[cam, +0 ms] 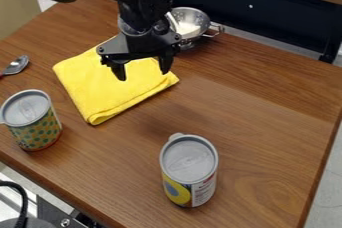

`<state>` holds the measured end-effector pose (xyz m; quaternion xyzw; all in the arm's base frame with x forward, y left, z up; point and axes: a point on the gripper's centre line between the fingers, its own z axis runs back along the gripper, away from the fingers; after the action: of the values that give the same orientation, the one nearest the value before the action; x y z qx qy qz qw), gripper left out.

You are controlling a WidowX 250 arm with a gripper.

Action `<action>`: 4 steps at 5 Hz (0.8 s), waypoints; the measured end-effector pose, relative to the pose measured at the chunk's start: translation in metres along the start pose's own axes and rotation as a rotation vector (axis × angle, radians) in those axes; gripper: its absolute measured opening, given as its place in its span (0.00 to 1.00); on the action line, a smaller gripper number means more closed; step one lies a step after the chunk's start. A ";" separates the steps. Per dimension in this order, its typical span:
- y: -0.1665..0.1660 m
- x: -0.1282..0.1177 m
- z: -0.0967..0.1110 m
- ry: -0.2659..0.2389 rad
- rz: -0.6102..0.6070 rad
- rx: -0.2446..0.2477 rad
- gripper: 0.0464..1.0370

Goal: Move the can in the right side

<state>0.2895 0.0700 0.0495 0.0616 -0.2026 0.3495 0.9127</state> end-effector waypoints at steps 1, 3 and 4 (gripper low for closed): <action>0.002 -0.005 -0.004 0.023 -0.003 0.011 0.96; 0.041 0.040 0.003 0.053 0.154 0.045 0.96; 0.062 0.064 0.003 0.023 0.237 0.067 0.96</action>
<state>0.2900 0.1548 0.0767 0.0637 -0.1860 0.4621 0.8647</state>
